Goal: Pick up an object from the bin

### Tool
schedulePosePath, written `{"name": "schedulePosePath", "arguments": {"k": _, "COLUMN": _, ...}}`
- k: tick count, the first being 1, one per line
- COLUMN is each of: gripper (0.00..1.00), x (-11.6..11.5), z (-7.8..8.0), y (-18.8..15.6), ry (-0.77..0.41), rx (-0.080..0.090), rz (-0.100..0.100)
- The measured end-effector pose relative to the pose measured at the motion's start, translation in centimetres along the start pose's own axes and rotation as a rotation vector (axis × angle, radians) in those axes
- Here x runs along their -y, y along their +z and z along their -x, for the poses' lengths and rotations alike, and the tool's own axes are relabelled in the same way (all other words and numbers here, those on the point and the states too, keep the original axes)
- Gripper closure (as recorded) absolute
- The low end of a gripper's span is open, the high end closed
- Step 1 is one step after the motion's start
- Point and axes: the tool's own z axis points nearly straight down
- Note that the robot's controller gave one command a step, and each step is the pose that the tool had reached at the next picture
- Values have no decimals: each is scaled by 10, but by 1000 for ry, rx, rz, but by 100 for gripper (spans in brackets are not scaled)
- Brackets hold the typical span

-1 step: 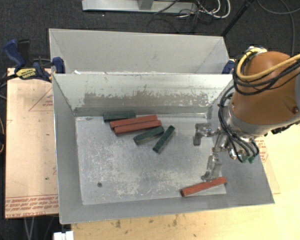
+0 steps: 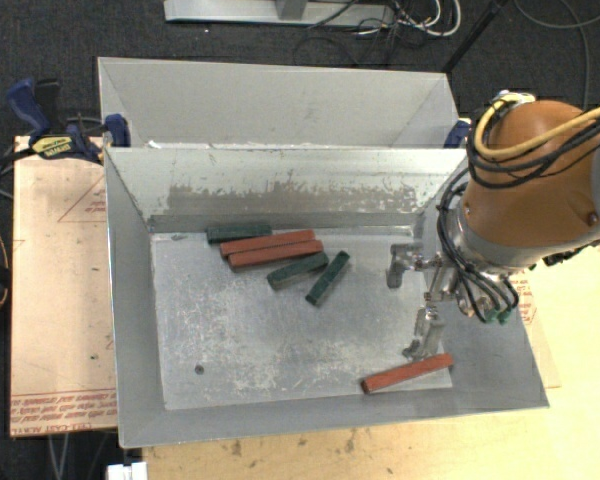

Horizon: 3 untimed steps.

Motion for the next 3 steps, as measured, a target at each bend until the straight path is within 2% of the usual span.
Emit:
{"name": "schedulePosePath", "arguments": {"k": 1, "gripper": 0, "x": 33, "z": 0, "y": 69, "ry": -123, "rx": 3, "rz": 0}}
{"name": "schedulePosePath", "arguments": {"k": 2, "gripper": 0, "x": 85, "z": 0, "y": 86, "ry": -418, "rx": 2, "rz": 0}}
{"name": "schedulePosePath", "arguments": {"k": 3, "gripper": 0, "x": 42, "z": 4, "y": 117, "ry": -409, "rx": 0, "rz": 1}}
